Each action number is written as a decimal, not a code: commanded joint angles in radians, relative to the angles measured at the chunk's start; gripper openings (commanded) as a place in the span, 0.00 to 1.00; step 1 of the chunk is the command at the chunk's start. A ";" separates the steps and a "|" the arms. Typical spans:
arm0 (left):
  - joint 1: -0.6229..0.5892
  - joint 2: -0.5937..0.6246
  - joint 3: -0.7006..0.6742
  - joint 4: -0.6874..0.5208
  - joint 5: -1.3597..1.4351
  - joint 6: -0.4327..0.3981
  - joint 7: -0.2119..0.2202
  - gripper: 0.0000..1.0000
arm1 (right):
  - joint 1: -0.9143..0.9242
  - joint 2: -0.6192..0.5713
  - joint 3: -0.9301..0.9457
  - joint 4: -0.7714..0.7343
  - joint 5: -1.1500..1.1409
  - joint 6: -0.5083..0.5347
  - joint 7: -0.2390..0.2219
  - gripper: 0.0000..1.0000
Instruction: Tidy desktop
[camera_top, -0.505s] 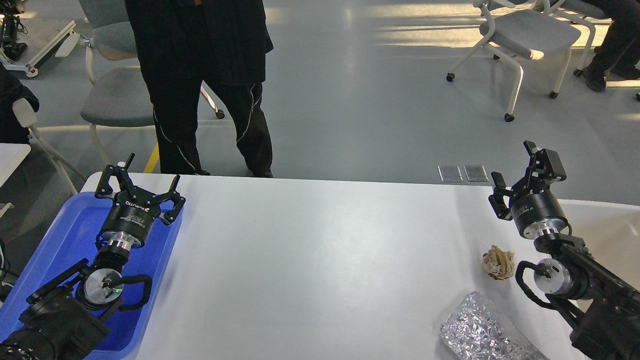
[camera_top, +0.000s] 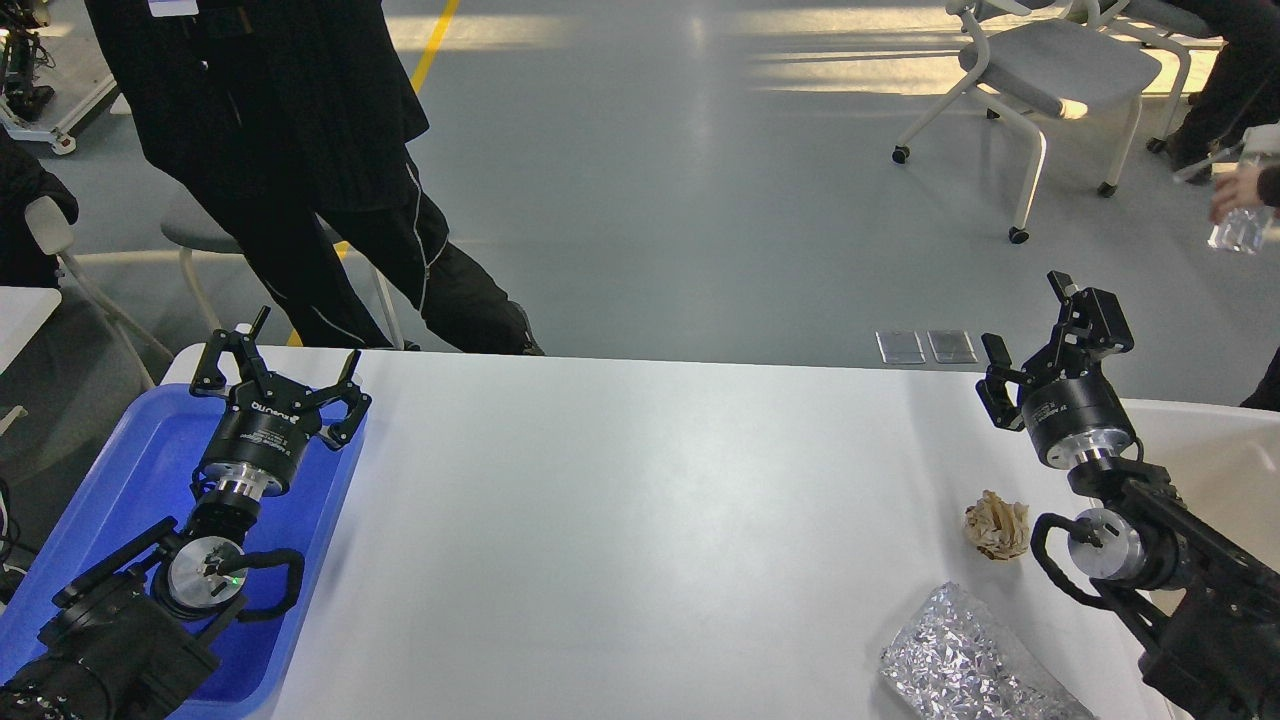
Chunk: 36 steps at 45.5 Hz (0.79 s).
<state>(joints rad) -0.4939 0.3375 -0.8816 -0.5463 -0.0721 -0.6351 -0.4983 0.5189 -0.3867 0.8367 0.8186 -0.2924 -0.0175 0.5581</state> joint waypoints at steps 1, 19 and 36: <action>0.000 0.000 0.000 0.000 0.000 0.000 0.000 1.00 | 0.018 0.000 -0.004 0.002 -0.001 0.004 0.003 1.00; 0.000 0.000 0.000 0.000 0.000 0.000 0.000 1.00 | 0.012 -0.003 -0.010 0.027 -0.001 -0.004 0.002 1.00; 0.000 0.000 0.003 -0.001 0.002 -0.006 0.000 1.00 | 0.007 -0.023 -0.008 0.085 0.016 -0.005 -0.165 1.00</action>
<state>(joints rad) -0.4940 0.3375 -0.8817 -0.5467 -0.0718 -0.6364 -0.4988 0.5242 -0.4032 0.8273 0.8705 -0.2881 -0.0186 0.4978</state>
